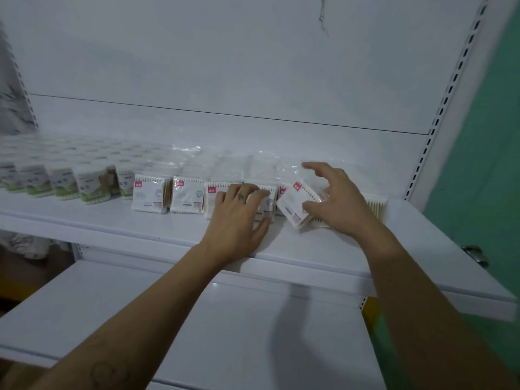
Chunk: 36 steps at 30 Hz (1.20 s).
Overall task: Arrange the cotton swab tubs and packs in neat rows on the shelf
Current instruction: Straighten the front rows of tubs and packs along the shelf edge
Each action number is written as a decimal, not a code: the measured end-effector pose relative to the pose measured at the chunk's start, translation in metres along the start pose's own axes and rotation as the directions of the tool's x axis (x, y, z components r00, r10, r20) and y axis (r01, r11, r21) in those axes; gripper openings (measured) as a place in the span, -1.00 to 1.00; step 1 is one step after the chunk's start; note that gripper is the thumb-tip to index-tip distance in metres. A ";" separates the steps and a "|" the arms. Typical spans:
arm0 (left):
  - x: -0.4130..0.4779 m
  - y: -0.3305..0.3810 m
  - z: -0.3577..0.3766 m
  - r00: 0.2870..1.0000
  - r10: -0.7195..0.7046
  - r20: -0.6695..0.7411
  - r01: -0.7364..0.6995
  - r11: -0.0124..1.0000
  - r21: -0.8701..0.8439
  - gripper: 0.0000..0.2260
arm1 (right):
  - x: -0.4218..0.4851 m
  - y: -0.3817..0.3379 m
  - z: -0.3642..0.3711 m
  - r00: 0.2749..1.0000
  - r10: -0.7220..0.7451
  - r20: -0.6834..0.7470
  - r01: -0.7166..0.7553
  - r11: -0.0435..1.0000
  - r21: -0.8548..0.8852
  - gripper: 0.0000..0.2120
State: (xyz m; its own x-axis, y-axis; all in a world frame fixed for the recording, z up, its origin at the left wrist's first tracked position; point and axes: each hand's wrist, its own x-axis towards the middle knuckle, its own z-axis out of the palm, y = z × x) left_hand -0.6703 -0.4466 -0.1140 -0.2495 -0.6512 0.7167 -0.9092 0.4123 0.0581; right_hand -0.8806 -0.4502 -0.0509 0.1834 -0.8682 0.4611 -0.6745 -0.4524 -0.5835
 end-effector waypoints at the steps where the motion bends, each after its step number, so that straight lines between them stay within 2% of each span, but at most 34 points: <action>1: 0.002 0.003 0.000 1.000 0.000 0.007 0.000 1.000 -0.005 -0.56 | 0.001 0.001 0.001 0.999 0.015 -0.029 -0.014 0.999 0.036 -0.31; 2: 0.003 0.005 0.001 1.000 0.005 0.018 -0.005 1.000 -0.004 -0.57 | 0.001 0.001 0.002 0.998 0.040 -0.045 -0.036 0.996 0.083 -0.27; 4: 0.004 0.007 0.003 0.999 0.009 0.042 -0.009 1.000 0.002 -0.58 | 0.004 0.003 0.008 0.994 0.079 -0.076 -0.070 0.990 0.123 -0.38; 7: 0.002 0.006 0.004 0.998 0.018 0.061 -0.020 0.999 0.037 -0.61 | 0.004 0.006 0.021 0.980 0.058 -0.189 -0.059 0.998 -0.003 -0.67; 9: -0.001 0.006 0.005 0.998 0.023 0.058 -0.026 0.998 0.057 -0.63 | 0.001 0.010 0.034 0.970 0.018 -0.244 -0.034 0.998 -0.060 -0.72; 15: -0.002 0.004 0.007 1.000 -0.021 0.020 0.020 0.999 0.049 -0.62 | 0.003 0.017 0.054 0.933 -0.017 -0.360 -0.085 0.961 -0.265 -0.70; 19: -0.001 0.004 0.007 0.999 -0.052 0.015 0.051 0.997 0.053 -0.64 | 0.000 0.018 0.058 0.938 0.000 -0.346 -0.059 0.985 -0.163 -0.66; 22: -0.002 0.005 0.008 0.995 -0.095 0.010 0.094 0.994 0.062 -0.65 | -0.004 0.018 0.060 0.928 -0.004 -0.372 -0.059 0.985 -0.160 -0.63; 33: -0.003 0.004 0.008 0.989 -0.118 0.086 0.110 0.989 0.097 -0.64 | -0.007 0.019 0.065 0.921 -0.035 -0.389 -0.076 0.961 -0.267 -0.69; 36: -0.002 0.003 0.007 0.988 -0.113 0.104 0.103 0.990 0.092 -0.56 | -0.008 0.021 0.065 0.897 -0.140 -0.420 -0.010 0.942 -0.335 -0.67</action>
State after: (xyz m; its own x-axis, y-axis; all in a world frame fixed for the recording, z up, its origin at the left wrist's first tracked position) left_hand -0.6747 -0.4485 -0.1199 -0.1790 -0.7564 0.6291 -0.9569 0.2826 0.0675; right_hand -0.8492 -0.4660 -0.1103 -0.0415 -0.6295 0.7759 -0.8769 -0.3493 -0.3303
